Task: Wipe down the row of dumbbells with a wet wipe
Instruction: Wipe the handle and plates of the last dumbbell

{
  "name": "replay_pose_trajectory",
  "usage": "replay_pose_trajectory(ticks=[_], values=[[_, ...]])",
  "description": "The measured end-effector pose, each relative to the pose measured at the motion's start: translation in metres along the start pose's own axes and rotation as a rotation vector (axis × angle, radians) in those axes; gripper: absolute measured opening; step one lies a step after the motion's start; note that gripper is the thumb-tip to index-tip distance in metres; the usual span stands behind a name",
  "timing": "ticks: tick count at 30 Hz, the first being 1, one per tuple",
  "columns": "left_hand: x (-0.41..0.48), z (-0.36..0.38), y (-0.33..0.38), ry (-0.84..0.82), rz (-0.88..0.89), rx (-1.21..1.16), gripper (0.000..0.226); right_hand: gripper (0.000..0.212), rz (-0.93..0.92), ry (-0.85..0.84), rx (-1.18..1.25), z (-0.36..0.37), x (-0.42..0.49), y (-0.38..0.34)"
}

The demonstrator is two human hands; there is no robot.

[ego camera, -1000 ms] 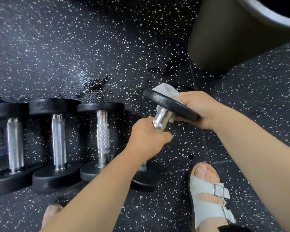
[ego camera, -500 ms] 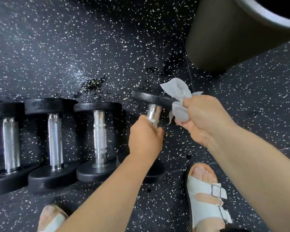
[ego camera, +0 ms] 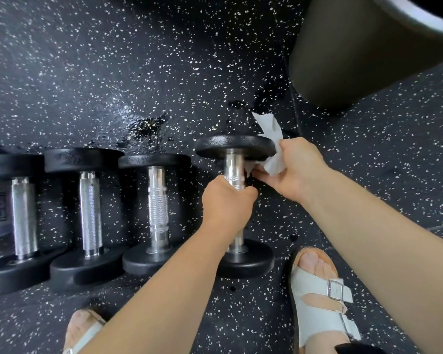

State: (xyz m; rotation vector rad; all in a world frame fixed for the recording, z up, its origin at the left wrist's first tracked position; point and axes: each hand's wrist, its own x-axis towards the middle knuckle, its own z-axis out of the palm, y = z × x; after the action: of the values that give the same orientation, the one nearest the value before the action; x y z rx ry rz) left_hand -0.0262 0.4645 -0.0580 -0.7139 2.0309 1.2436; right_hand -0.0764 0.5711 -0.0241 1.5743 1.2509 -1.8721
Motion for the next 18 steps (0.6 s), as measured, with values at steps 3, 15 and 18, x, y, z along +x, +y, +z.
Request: replay_pose_trajectory(ticks=[3, 15, 18], values=[[0.002, 0.003, -0.006, 0.016, -0.011, -0.015, 0.017, 0.021, -0.089, 0.062, -0.106, 0.004, -0.003, 0.01], [0.012, 0.014, -0.014, -0.005, -0.077, -0.102, 0.014, 0.018, -0.468, 0.124, -0.317, -0.011, -0.023, -0.007], [0.012, 0.019, -0.013, -0.03, -0.09, -0.099, 0.017, 0.015, -0.462, 0.187, -0.303, -0.011, -0.016, -0.012]])
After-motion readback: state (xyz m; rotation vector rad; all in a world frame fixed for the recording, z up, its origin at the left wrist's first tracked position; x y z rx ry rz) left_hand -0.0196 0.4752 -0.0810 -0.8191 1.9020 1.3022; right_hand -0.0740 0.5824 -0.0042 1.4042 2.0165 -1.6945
